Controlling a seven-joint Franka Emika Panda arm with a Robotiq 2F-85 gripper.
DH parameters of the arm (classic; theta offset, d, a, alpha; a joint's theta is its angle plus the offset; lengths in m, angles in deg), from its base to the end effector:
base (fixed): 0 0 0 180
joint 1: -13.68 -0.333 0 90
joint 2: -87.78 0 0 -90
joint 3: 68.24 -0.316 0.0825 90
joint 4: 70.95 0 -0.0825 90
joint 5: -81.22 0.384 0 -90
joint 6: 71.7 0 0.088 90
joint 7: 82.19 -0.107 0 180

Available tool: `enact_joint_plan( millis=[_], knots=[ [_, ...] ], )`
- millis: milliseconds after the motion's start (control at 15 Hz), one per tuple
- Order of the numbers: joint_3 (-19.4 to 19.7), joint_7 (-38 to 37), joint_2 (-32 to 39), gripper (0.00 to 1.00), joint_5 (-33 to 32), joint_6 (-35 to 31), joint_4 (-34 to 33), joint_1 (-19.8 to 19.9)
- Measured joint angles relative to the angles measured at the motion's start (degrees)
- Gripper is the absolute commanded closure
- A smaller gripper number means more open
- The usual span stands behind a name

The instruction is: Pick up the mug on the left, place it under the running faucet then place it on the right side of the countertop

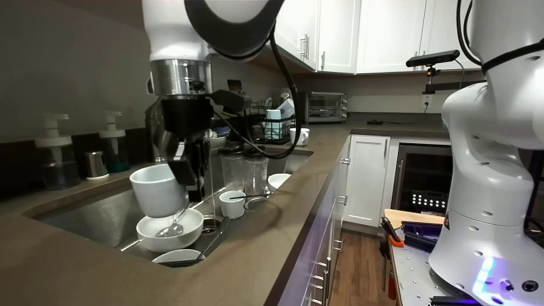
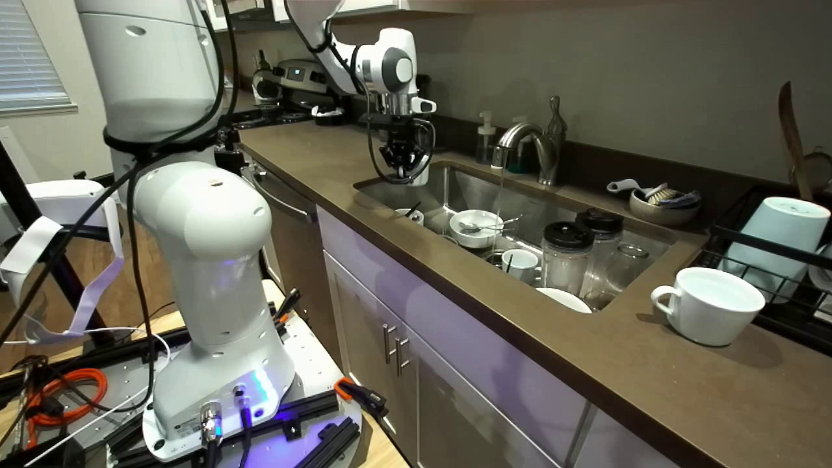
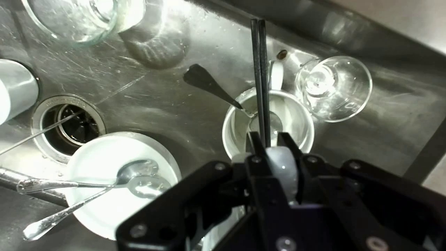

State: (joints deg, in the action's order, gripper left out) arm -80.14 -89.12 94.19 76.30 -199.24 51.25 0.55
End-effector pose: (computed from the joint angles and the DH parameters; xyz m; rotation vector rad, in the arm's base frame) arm 0.5044 0.2312 0.3554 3.0422 0.5657 -0.0043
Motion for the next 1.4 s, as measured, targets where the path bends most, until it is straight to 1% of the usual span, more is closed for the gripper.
enact_joint_plan(
  millis=[200,467,667,1133,1400],
  knots=[
    [1.7,-1.6,1.6,0.96,-0.9,0.3,-2.3,0.3],
    [4.6,-1.7,0.5,0.96,-0.9,0.5,-3.2,1.9],
    [6.1,-2.1,-1.3,0.96,-0.8,0.5,-1.1,3.6],
    [8.2,-3.9,-6.1,0.96,-0.3,0.4,7.4,6.4],
    [9.2,-4.1,-7.7,0.96,-0.3,0.4,9.1,7.9]
  ],
)
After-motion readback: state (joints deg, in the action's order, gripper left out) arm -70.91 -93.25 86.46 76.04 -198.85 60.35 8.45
